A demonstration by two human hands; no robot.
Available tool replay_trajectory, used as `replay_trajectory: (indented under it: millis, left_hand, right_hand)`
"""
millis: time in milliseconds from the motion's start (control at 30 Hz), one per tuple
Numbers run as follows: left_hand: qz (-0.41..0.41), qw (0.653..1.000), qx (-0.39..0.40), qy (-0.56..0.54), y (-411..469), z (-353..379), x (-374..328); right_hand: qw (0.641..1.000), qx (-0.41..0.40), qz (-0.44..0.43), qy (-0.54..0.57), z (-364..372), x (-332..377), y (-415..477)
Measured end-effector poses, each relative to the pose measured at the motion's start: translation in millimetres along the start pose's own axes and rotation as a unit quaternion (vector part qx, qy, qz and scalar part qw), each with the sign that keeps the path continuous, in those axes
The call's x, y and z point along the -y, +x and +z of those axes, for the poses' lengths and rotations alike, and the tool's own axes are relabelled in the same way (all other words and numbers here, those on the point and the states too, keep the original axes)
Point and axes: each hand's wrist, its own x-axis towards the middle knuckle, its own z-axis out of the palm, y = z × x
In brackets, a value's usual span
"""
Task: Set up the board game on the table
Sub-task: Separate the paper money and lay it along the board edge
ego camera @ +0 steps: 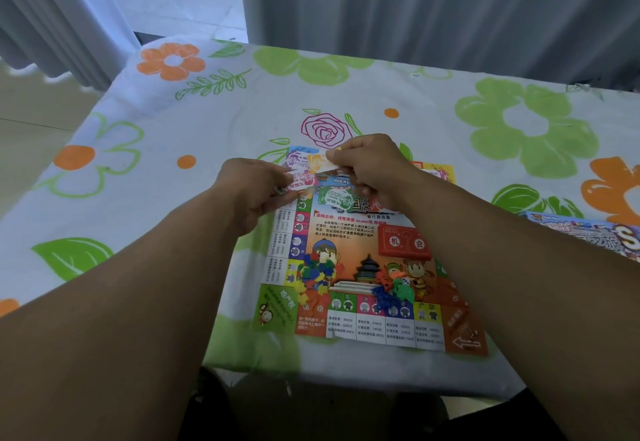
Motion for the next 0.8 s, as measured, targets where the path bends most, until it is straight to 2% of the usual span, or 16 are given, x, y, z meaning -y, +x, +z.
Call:
replay_trajectory:
  millis: [133,267,533,633,800]
  left_hand:
    - [0.020,0.997,-0.065,-0.037,9,-21,1]
    - [0.031,0.994,-0.088,-0.048,13,-34,2]
    - [0.011,0.998,-0.052,-0.034,5,-27,0]
    - [0.010,0.999,-0.034,-0.023,3,-22,-2]
    - [0.012,1.000,0.010,-0.015,-3,-9,-3]
  right_hand:
    - [0.998,0.041,0.024,-0.042,14,-1,-2]
    - [0.995,0.051,0.033,-0.077,25,-3,-1]
    - [0.987,0.014,0.023,-0.160,35,-2,2]
    - [0.992,-0.001,0.004,-0.128,28,0,2]
    - [0.996,0.057,-0.028,-0.065,18,2,-9]
